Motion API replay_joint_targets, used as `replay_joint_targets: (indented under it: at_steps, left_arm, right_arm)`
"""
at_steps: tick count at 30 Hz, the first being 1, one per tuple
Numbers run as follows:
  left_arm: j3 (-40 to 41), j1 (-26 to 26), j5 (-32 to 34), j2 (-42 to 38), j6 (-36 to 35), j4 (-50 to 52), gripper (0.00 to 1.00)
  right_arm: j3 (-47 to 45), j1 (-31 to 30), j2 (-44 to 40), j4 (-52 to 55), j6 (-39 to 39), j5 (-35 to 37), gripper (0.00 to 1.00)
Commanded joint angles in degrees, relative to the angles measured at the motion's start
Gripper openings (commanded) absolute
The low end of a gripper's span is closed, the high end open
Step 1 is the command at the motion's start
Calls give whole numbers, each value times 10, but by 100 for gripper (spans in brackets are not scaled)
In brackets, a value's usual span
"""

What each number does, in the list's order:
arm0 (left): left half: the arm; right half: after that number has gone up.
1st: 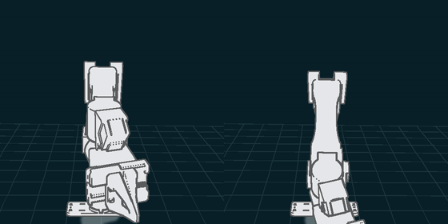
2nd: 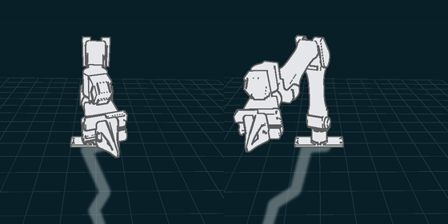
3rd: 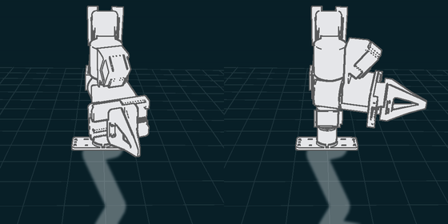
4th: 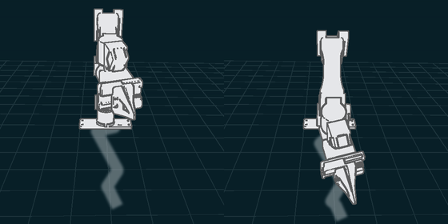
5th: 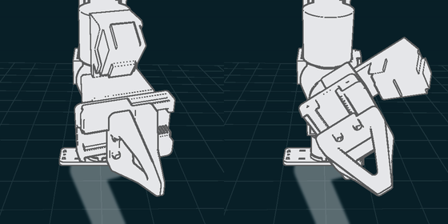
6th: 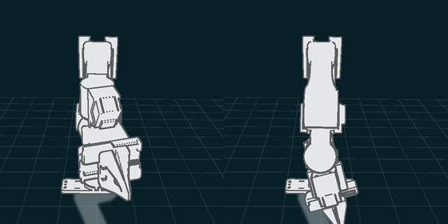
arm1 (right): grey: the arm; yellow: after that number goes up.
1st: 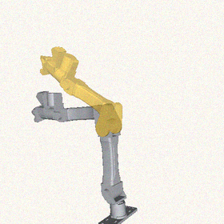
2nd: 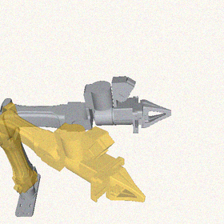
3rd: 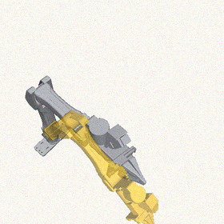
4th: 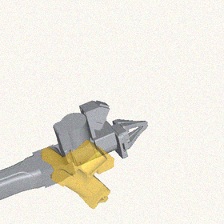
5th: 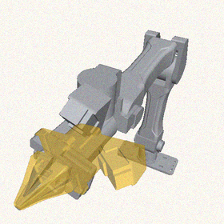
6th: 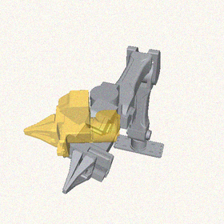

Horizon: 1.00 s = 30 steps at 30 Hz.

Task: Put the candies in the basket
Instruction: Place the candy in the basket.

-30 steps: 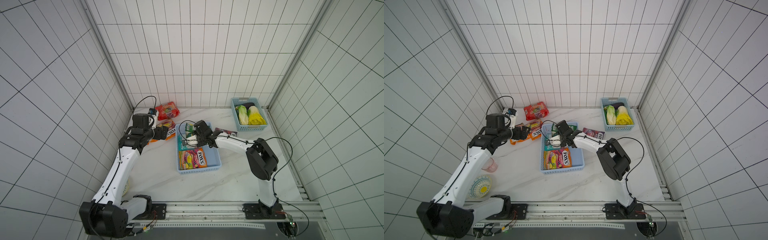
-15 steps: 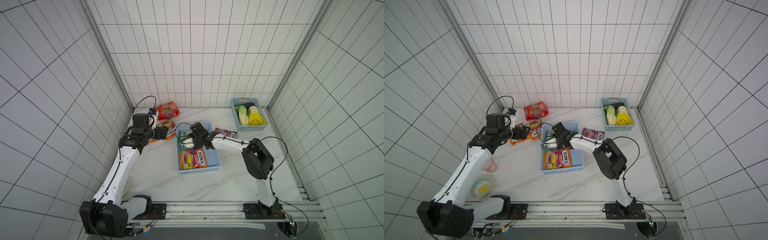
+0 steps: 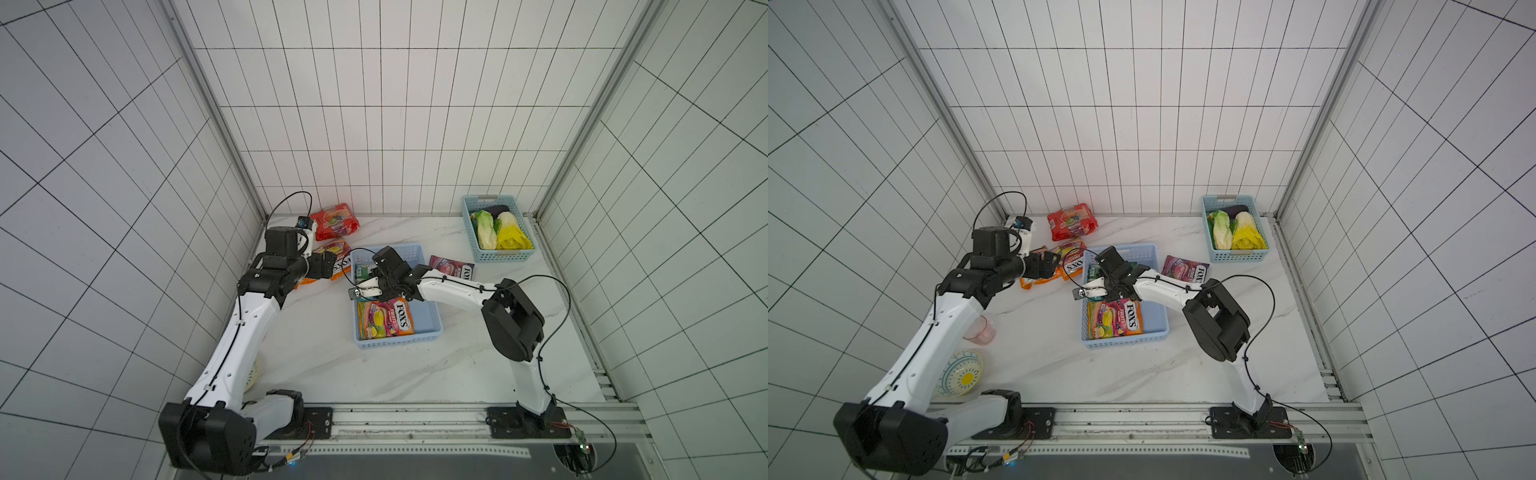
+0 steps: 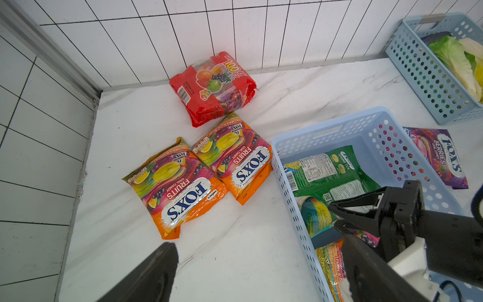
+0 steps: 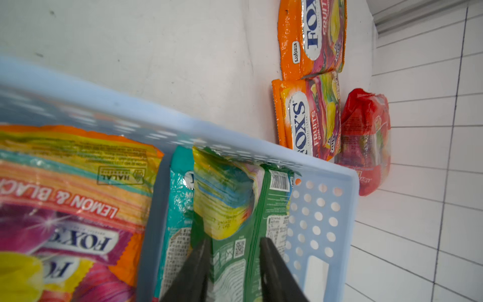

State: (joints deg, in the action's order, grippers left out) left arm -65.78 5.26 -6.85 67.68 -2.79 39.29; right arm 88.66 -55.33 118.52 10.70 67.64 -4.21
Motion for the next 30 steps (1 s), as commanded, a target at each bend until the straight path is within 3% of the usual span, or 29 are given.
replay_joint_targets:
  at_steps: [1,8,10,12,23,25,30]
  left_arm:
    - [-11,-2,3,3,4,-12,96]
    - [-6,-6,8,2,13,-18,96]
    - [4,-8,5,-1,19,-28,97]
    - [3,-12,4,3,24,-29,97]
    - [16,-42,18,2,48,-43,98]
    - [23,-49,12,3,51,-48,98]
    - [25,-72,-4,15,69,-52,98]
  right_arm:
    - [-11,-7,-34,-23,-28,2,44]
    - [-75,-12,-121,-53,-70,15,54]
    - [-95,-14,-144,-57,-82,17,59]
    - [-116,-15,-172,-58,-104,20,74]
    - [-208,-15,-322,-33,-203,62,91]
    - [-221,-16,-347,-17,-219,71,100]
    - [-263,-16,-412,8,-266,129,99]
